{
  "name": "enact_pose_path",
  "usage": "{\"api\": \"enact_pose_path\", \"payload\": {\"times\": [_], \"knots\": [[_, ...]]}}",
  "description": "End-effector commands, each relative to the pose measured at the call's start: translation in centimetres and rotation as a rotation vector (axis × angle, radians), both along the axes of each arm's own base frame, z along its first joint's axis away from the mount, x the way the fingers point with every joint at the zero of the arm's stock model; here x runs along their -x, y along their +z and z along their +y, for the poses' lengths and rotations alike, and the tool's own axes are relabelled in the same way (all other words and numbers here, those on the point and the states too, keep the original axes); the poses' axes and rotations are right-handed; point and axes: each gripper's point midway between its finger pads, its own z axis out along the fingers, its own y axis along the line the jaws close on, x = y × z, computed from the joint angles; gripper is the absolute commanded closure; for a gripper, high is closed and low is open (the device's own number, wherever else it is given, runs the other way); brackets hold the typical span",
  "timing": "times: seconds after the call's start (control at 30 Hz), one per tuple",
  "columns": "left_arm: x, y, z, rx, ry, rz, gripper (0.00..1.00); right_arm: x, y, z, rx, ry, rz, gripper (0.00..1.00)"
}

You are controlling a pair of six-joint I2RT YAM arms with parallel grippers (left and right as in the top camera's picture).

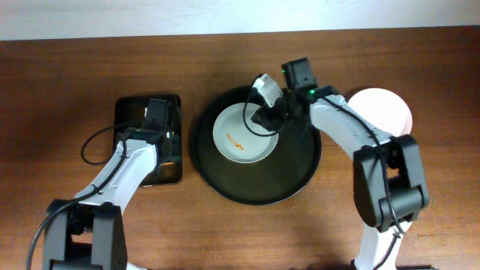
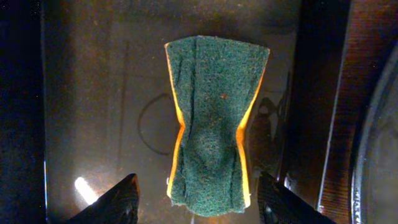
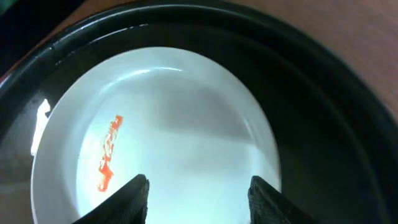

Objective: Clean dirty plates on tray and stack at the side

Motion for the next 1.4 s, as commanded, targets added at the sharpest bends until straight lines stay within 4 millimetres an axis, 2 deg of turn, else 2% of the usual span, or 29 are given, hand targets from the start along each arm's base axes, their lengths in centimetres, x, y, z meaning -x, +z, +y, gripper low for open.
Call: {"api": "enact_pose_path", "payload": {"times": [0.0,0.1,0.2,0.3,0.33,0.4,0.43,0.47,0.57,0.6,0.67,0.73,0.77,0.87,0.97,1.0,1.07,1.13,1.17,1.2,1.27,1.33,1.37], "knots": [[0.0,-0.1,0.0,0.009,0.005,0.002,0.42,-0.4,-2.5,-0.6,0.079,-0.008,-0.007,0.48],[-0.1,-0.1,0.0,0.008,0.004,0.002,0.42,-2.2,-2.9,-1.1,0.117,-0.042,-0.073,0.47],[0.0,-0.1,0.0,0.009,0.004,0.003,0.42,-2.6,-2.8,-1.1,0.119,-0.049,-0.092,0.47],[-0.1,-0.1,0.0,0.011,0.004,0.003,0.42,-2.1,-5.1,-2.1,0.174,-0.066,-0.049,0.47],[-0.1,-0.1,0.0,0.011,0.004,0.003,0.42,-1.9,-6.1,-2.4,0.191,-0.069,-0.028,0.53],[0.0,-0.1,0.0,0.011,0.003,0.003,0.42,-1.8,-6.9,-3.4,0.246,-0.105,-0.010,0.85],[-0.1,-0.1,0.0,0.011,0.004,0.003,0.42,-1.7,-6.6,-3.9,0.270,-0.116,-0.009,0.93],[-0.1,-0.1,0.0,0.011,0.004,0.003,0.42,-1.7,-6.2,-4.3,0.289,-0.126,-0.015,0.96],[-0.1,-0.1,0.0,0.011,0.003,0.003,0.42,-1.5,-2.5,-5.8,0.329,-0.223,-0.033,0.96],[-0.1,-0.1,0.0,0.011,0.003,0.002,0.42,-1.4,-0.9,-7.0,0.358,-0.304,-0.038,0.96],[-0.1,-0.1,0.0,0.011,0.003,0.003,0.42,0.5,1.3,-8.9,0.406,-0.390,0.002,0.96],[-0.1,-0.1,0.0,0.011,0.004,0.003,0.41,3.1,2.1,-10.2,0.441,-0.456,0.092,0.96],[-0.1,-0.1,0.0,0.011,0.003,0.003,0.41,4.2,2.2,-11.2,0.474,-0.529,0.136,0.96],[0.0,-0.1,-0.3,0.028,-0.002,0.006,0.41,7.9,1.5,-16.3,0.643,-0.844,0.258,0.96],[-0.1,-0.2,-0.8,0.054,-0.010,0.006,0.41,8.8,0.5,-19.1,0.644,-0.997,0.320,0.96],[-0.1,-0.2,-0.8,0.055,-0.010,0.002,0.41,9.2,0.0,-20.7,0.636,-1.060,0.352,0.96],[-0.3,-0.1,-0.8,0.055,-0.010,-0.003,0.41,9.0,-0.8,-22.6,0.611,-1.116,0.362,0.96],[-0.4,-0.1,-0.8,0.056,-0.010,-0.008,0.41,8.7,-1.8,-22.6,0.556,-1.104,0.381,0.96],[-0.4,-0.1,-0.8,0.056,-0.010,-0.009,0.41,8.9,-2.5,-22.7,0.547,-1.104,0.385,0.91],[-0.4,-0.1,-0.8,0.056,-0.010,-0.009,0.41,9.3,-3.1,-23.0,0.550,-1.108,0.391,0.82],[-0.4,-0.1,-0.8,0.056,-0.011,-0.009,0.41,9.8,-3.5,-23.4,0.558,-1.110,0.410,0.70],[-0.4,-0.1,-0.8,0.056,-0.011,-0.011,0.41,9.7,-3.6,-22.1,0.464,-1.029,0.475,0.58],[-0.5,-0.1,-0.8,0.056,-0.011,-0.011,0.41,9.8,-3.6,-21.7,0.426,-1.012,0.500,0.57]]}}
